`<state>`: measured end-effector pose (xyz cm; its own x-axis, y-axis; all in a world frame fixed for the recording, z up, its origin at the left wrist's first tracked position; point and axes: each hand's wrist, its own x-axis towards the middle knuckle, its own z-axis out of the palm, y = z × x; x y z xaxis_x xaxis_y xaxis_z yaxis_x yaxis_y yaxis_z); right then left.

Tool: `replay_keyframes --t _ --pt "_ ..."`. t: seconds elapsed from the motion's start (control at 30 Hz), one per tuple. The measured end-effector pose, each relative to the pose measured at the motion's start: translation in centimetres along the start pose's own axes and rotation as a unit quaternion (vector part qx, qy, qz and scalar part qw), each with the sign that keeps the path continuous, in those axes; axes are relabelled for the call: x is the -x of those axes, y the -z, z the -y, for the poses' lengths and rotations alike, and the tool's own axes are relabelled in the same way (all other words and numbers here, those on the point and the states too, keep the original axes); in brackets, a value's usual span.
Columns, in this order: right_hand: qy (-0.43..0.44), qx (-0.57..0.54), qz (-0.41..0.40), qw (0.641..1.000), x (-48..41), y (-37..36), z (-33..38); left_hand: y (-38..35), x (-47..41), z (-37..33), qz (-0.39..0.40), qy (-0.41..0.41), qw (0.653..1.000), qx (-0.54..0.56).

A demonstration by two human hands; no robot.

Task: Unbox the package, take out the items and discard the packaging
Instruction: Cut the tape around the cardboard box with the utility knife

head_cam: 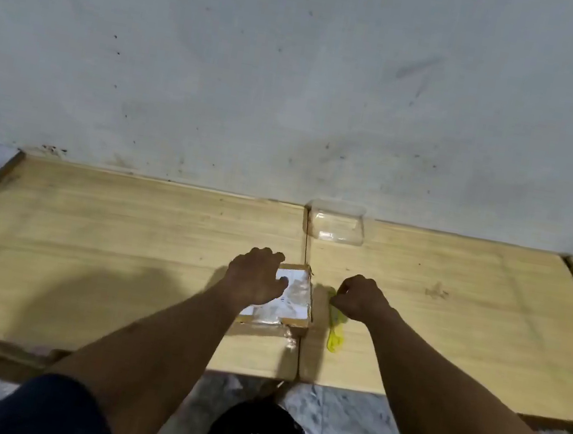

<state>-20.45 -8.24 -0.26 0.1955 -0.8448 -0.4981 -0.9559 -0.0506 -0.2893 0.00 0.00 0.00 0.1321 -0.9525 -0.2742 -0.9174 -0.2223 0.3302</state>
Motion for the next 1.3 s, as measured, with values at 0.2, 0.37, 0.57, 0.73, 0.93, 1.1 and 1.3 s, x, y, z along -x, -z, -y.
replay_keyframes --t 0.2,0.37,0.57,0.73,0.93,1.1,1.3 --pt "-0.055 -0.007 0.017 0.998 -0.5 -4.3 -1.7 -3.2 0.1 0.6 -0.054 -0.007 0.996 -0.071" --pt "-0.074 0.0 -0.018 0.997 -1.0 -5.7 -2.4 -4.8 1.0 0.3 -0.103 -0.009 0.993 -0.06" --pt "-0.081 -0.066 -0.003 0.995 -1.9 -5.8 -2.6 -7.4 2.0 -0.1 -0.068 0.019 0.997 -0.041" --pt "-0.039 -0.103 0.009 0.994 -3.8 -4.5 -2.2 -7.2 0.4 0.9 -0.087 0.004 0.994 -0.062" --pt "0.07 -0.154 -0.06 0.984 -6.3 -3.3 0.1 -4.7 -4.8 3.9 -0.097 0.015 0.993 -0.061" --pt "0.105 -0.217 -0.116 0.963 -6.7 -1.9 3.1 -2.5 -8.7 5.7 -0.092 0.017 0.994 -0.062" --pt "0.144 -0.307 -0.081 0.937 -6.3 -0.7 5.8 -2.1 -10.0 6.8 -0.102 0.006 0.993 -0.065"
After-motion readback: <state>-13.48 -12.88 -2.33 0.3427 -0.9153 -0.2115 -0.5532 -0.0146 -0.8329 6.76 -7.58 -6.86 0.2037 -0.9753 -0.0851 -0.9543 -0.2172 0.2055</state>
